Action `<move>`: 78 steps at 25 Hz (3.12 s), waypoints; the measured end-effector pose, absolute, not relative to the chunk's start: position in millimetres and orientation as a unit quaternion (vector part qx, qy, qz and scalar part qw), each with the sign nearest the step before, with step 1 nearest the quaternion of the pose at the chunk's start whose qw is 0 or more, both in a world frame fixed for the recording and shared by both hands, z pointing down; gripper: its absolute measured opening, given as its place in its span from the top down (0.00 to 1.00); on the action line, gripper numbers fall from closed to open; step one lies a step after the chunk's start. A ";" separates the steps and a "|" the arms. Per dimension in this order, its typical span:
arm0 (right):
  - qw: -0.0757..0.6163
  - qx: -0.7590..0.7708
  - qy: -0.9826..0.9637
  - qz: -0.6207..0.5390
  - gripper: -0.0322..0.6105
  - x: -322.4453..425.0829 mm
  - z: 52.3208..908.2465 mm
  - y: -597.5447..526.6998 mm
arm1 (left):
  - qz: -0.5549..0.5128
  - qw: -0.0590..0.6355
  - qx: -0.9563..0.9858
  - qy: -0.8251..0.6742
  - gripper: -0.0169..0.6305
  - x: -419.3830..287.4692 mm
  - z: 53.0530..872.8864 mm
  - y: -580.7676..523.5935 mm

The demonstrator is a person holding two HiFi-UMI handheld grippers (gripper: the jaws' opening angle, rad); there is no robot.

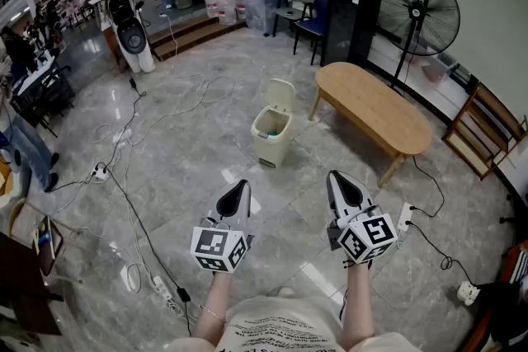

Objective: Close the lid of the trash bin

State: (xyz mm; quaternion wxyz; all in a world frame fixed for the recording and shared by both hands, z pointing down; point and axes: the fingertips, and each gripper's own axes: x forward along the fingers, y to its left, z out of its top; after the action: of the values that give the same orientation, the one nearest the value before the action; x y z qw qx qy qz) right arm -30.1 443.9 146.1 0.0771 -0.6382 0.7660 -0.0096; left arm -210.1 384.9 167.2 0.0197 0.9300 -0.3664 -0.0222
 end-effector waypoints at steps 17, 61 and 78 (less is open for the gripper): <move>0.095 -0.625 0.775 -0.003 0.94 -5.2 156.9 432.3 | -0.013 0.033 0.927 -0.374 0.94 -185.5 185.6 377.0; 0.050 -0.633 0.769 -0.076 0.51 92.0 215.0 196.0 | 0.026 0.071 0.919 -0.386 0.94 -86.7 230.5 161.9; 0.050 -0.627 0.771 -0.098 0.51 106.4 238.7 87.9 | 0.042 0.073 0.917 -0.391 0.94 -78.9 247.5 54.2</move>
State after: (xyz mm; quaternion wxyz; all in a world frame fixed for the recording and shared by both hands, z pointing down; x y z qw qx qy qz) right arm 106.4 87.9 238.7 0.0496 -0.6268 0.7714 -0.0982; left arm -78.9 54.2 247.5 0.0727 0.9166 -0.3908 0.0416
